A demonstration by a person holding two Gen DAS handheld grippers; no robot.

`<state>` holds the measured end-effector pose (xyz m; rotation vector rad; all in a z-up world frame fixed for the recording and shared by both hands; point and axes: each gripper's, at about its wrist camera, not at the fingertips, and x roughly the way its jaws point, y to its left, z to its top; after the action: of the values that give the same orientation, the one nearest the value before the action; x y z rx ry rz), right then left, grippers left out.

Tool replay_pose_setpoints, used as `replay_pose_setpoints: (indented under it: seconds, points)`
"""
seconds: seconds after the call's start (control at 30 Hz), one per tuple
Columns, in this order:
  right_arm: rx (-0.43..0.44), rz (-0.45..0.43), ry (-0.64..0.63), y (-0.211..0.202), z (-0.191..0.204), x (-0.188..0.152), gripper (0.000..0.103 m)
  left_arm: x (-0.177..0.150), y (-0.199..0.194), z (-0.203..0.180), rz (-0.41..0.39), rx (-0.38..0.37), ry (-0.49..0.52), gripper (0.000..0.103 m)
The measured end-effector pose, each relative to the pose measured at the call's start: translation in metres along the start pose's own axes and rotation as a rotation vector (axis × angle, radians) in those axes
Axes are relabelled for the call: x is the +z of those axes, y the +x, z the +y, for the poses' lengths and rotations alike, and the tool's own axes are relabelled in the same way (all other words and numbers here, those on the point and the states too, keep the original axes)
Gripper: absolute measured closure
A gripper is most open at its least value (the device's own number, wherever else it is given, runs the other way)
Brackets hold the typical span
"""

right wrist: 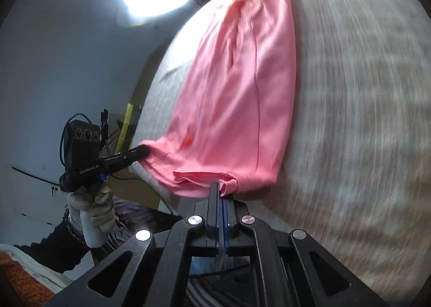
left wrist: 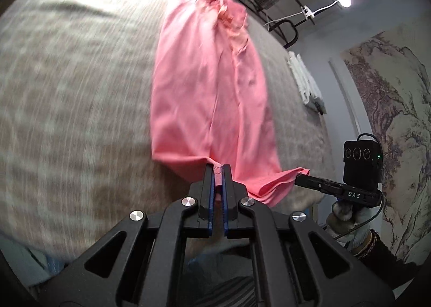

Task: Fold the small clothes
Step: 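Lift the hem with both grippers and fold it toward the collar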

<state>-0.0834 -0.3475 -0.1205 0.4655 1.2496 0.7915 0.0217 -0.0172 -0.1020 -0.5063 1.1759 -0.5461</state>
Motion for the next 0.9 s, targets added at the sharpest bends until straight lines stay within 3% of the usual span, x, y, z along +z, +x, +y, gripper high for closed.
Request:
replay_pose_setpoints:
  seconds: [0.5, 0.7, 0.9]
  points:
    - [-0.061, -0.133, -0.048, -0.011, -0.011, 0.121, 0.103, 0.122, 0.033, -0.001, -0.084, 0.005, -0.005, 0.101]
    - [-0.085, -0.149, -0.034, 0.005, -0.029, 0.161, 0.103, 0.147, 0.057, 0.008, -0.079, 0.04, -0.015, 0.101]
    - [-0.112, -0.147, -0.019, 0.019, -0.042, 0.181, 0.103, 0.162, 0.073, 0.023, -0.077, 0.072, -0.036, 0.101]
